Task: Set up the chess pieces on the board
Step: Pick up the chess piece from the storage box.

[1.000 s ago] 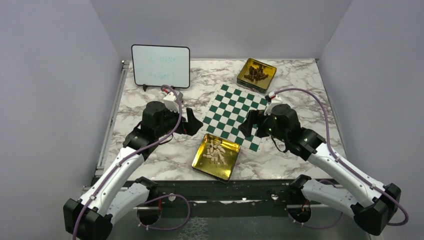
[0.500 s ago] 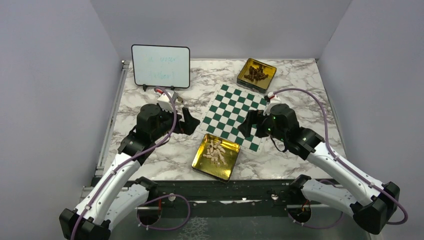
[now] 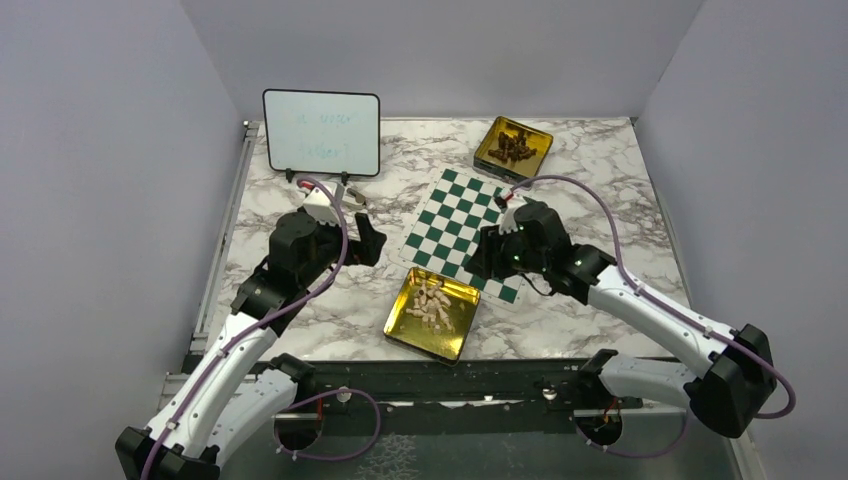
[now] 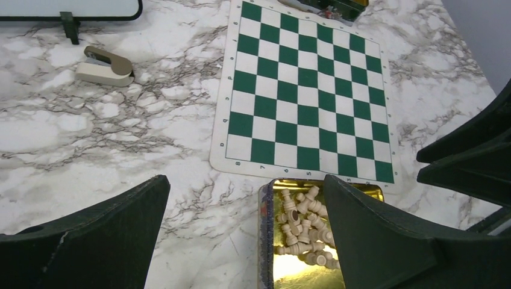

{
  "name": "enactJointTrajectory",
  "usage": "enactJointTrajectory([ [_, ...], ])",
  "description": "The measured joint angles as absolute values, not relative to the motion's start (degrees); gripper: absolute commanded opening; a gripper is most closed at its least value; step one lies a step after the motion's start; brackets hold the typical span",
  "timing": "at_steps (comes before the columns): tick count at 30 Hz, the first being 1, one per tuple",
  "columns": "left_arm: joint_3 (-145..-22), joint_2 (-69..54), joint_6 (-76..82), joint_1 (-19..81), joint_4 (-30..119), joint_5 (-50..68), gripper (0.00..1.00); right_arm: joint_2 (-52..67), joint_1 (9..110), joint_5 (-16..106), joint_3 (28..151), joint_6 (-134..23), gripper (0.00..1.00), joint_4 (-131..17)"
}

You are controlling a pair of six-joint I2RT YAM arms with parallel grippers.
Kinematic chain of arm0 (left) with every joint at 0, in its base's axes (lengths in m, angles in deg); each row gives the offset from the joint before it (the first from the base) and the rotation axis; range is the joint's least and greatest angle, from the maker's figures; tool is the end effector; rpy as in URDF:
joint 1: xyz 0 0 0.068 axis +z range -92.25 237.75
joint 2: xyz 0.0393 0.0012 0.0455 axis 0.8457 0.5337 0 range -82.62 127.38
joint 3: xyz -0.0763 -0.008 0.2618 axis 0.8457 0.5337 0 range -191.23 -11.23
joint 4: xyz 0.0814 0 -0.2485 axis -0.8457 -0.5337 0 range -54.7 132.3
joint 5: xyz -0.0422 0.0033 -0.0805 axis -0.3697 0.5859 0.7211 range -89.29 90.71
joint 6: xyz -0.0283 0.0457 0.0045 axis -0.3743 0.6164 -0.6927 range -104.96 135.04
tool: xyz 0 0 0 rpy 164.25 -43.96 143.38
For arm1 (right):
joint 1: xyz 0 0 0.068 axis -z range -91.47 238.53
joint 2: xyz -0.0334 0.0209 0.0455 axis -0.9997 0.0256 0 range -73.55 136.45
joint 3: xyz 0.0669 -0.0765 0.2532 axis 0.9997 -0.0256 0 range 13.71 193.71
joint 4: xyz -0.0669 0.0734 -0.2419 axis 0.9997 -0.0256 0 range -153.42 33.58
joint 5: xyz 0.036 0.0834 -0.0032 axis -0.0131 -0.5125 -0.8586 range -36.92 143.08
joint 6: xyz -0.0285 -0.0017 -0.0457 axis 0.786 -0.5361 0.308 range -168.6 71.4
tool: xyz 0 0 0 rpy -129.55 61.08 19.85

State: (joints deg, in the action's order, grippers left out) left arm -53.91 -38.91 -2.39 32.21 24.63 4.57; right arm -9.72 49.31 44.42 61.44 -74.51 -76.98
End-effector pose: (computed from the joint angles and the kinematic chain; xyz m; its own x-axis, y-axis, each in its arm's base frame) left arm 0.1605 -0.0793 0.3164 -0.4220 -0.1296 -0.8973 0.3786 0.8741 -0.3043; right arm 0.1850 0.1580 0.2750 -0.7301 -0.0382 -0.6823 -0.4443 0.7851 0.4315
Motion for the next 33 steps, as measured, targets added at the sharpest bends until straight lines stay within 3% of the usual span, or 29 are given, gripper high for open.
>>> enactJointTrajectory([
  [15,-53.97,-40.42,-1.69,32.21,21.09,-4.74,0.99,8.16,30.82,55.39,69.92,-73.96,0.44,-74.86],
  [33,-53.97,-40.97,-1.67,32.12,19.80,-6.23,0.99,19.35,26.45,61.11,73.61,-73.96,0.40,-75.80],
])
